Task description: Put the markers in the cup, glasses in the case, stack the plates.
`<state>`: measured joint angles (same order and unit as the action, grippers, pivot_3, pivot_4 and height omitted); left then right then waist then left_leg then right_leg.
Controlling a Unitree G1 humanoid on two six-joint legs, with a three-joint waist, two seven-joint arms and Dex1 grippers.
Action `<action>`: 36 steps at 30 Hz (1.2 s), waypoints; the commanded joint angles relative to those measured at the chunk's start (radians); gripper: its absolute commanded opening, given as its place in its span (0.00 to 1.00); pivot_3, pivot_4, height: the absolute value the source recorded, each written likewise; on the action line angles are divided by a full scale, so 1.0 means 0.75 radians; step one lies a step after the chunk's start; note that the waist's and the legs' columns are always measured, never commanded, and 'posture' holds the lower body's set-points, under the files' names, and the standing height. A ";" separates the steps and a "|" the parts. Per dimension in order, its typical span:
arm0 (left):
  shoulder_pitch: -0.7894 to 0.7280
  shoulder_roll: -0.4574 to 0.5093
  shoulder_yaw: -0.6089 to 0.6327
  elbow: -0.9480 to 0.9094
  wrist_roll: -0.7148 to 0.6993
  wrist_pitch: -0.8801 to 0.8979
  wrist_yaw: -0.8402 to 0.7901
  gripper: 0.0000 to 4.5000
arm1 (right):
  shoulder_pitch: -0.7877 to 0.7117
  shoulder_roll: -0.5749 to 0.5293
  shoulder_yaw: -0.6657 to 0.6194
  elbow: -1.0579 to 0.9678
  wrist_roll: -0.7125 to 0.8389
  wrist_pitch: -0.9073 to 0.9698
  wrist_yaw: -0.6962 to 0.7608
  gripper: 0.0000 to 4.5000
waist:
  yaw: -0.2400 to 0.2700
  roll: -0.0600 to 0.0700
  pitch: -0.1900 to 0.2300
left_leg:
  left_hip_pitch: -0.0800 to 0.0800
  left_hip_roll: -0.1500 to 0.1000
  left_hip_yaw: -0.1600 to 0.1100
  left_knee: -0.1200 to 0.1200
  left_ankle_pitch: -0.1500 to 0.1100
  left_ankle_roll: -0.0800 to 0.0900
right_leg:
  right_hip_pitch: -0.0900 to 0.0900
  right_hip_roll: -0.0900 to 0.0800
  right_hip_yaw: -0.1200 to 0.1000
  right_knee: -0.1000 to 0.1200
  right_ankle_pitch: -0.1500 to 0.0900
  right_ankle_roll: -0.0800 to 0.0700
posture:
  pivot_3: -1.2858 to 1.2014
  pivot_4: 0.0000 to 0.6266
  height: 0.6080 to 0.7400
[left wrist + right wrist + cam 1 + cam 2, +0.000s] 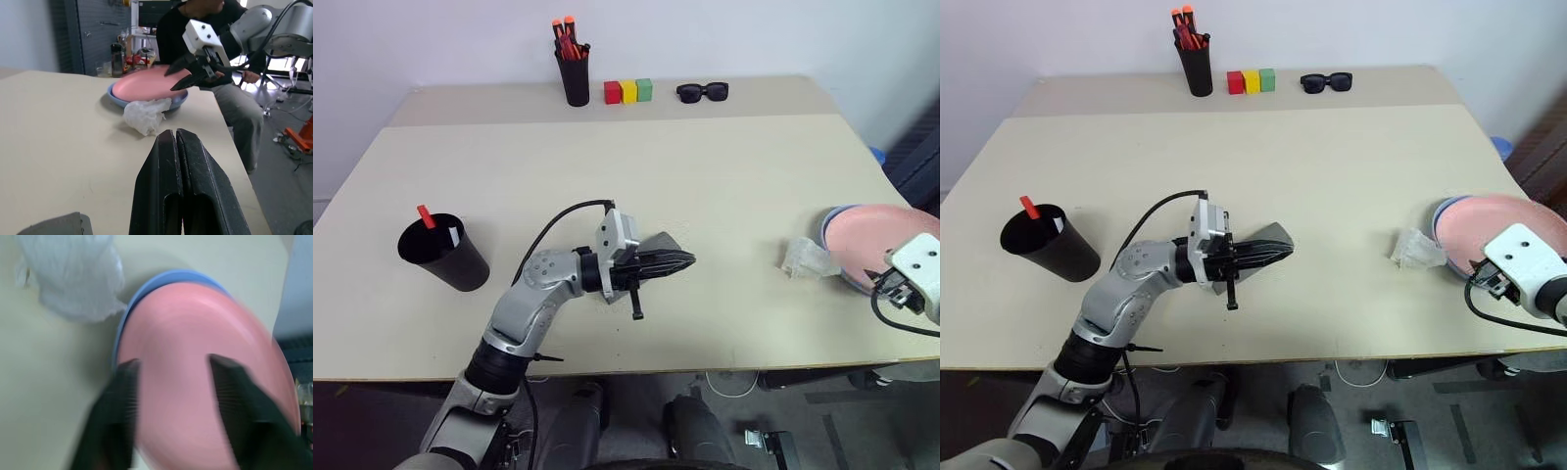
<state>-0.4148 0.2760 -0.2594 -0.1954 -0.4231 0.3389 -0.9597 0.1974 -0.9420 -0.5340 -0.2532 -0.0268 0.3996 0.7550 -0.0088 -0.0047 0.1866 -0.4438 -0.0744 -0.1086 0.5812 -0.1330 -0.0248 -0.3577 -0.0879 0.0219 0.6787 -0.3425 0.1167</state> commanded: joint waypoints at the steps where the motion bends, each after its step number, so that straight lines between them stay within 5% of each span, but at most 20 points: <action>1: 0.000 0.000 0.010 -0.038 -0.012 -0.017 0.003 0.00 | -0.001 -0.015 -0.038 -0.050 0.037 -0.016 0.029 0.85 | 0.002 0.000 0.000 | 0.000 0.000 0.000 0.000 0.000 0.000 | 0.000 0.000 0.000 0.000 0.000 0.000 | 0.52 0.24 0.95; 8: -0.011 0.014 0.027 -0.025 -0.021 -0.001 0.004 0.00 | 0.048 0.026 -0.071 -0.204 0.215 0.034 0.146 0.85 | 0.002 0.000 0.000 | -0.001 0.000 -0.001 -0.002 -0.001 0.001 | 0.002 0.000 -0.002 -0.007 0.001 0.001 | 0.52 0.24 0.95; 18: -0.002 0.029 0.029 -0.059 -0.009 0.011 0.044 0.00 | -0.127 0.152 0.288 -0.025 0.010 -0.067 -0.149 0.85 | 0.004 0.000 0.000 | -0.001 0.000 -0.002 -0.002 -0.001 0.002 | 0.004 -0.001 -0.002 -0.015 0.000 -0.001 | 0.52 0.24 0.95; 21: 0.000 0.031 0.029 -0.073 -0.015 0.019 0.058 0.00 | -0.156 0.170 0.311 0.043 -0.031 -0.097 -0.216 0.67 | 0.015 0.000 0.000 | -0.001 0.000 -0.001 -0.002 -0.002 0.002 | 0.004 0.000 -0.001 -0.015 0.000 -0.001 | 0.52 0.24 0.95; 27: 0.008 0.033 0.019 -0.084 -0.015 0.022 0.064 0.00 | -0.124 0.175 0.295 -0.004 -0.002 -0.119 -0.202 0.00 | 0.027 0.000 0.000 | -0.001 0.000 -0.001 -0.003 -0.002 0.003 | 0.004 0.000 -0.001 -0.015 0.001 0.001 | 0.52 0.24 0.95; 36: -0.021 0.009 0.011 -0.052 -0.013 0.014 0.052 0.00 | -0.223 0.170 0.119 -0.065 0.094 -0.004 -0.269 0.00 | 0.028 0.000 0.000 | -0.001 0.000 -0.001 -0.003 -0.002 0.003 | 0.004 0.000 -0.001 -0.015 0.001 0.000 | 0.52 0.24 0.95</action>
<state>-0.4091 0.2908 -0.2545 -0.2183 -0.4233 0.3633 -0.9146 0.0488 -0.7988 -0.3913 -0.3043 0.0451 0.3817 0.5842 0.0119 -0.0043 0.1865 -0.4446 -0.0746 -0.1097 0.5789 -0.1343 -0.0228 -0.3547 -0.0880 0.0211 0.6671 -0.3421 0.1167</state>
